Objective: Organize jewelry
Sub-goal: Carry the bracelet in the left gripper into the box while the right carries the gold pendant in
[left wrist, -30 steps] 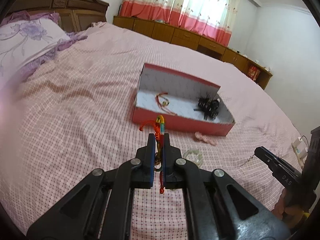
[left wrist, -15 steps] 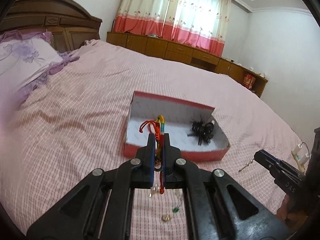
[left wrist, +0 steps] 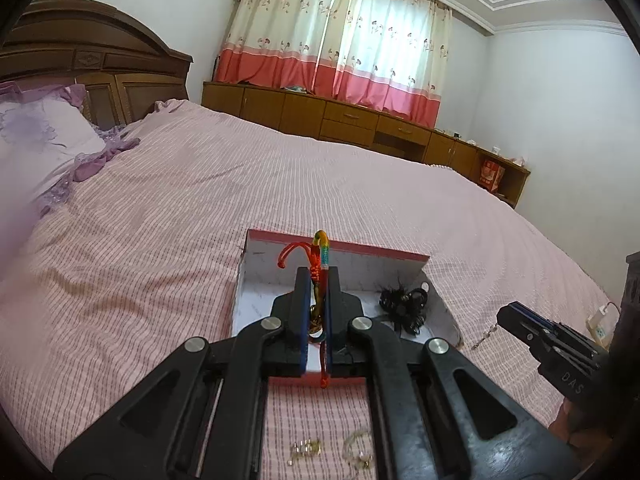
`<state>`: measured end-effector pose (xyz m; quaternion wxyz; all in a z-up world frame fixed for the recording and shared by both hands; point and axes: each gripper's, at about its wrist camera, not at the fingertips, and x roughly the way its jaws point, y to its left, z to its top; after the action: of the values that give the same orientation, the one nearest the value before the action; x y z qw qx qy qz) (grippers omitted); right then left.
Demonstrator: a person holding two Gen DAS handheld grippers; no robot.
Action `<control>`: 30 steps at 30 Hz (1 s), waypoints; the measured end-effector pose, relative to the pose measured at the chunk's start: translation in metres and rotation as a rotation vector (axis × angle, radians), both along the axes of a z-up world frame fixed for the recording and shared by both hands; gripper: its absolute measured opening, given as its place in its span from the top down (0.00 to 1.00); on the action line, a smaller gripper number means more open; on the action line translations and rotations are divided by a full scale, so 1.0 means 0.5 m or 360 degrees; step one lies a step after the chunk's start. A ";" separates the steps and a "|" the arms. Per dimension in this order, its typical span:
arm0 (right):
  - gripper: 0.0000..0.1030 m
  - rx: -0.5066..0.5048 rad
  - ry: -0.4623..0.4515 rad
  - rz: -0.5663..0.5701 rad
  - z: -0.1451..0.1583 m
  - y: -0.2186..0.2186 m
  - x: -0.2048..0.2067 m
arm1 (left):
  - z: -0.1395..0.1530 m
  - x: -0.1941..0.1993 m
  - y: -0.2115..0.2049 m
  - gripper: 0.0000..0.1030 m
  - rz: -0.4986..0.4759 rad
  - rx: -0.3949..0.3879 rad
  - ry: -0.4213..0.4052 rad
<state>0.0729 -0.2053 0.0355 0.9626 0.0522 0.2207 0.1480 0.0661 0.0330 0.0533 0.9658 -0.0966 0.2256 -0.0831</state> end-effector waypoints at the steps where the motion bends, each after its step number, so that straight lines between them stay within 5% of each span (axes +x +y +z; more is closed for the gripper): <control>1: 0.80 -0.0003 -0.0001 -0.0003 0.000 0.001 0.007 | -0.001 0.008 -0.001 1.00 -0.0002 0.0000 -0.0002; 19: 0.80 0.0005 0.0087 -0.0107 -0.063 -0.005 0.153 | -0.087 0.124 -0.007 1.00 0.0064 -0.0036 0.0057; 30: 0.80 -0.0042 0.0285 -0.0142 -0.151 -0.018 0.222 | -0.170 0.192 -0.017 1.00 0.0038 0.0059 0.0309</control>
<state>0.1839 -0.2143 -0.0401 0.9453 0.0622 0.3051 0.0968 0.1622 0.0247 -0.0318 0.9420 -0.0890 0.3185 -0.0576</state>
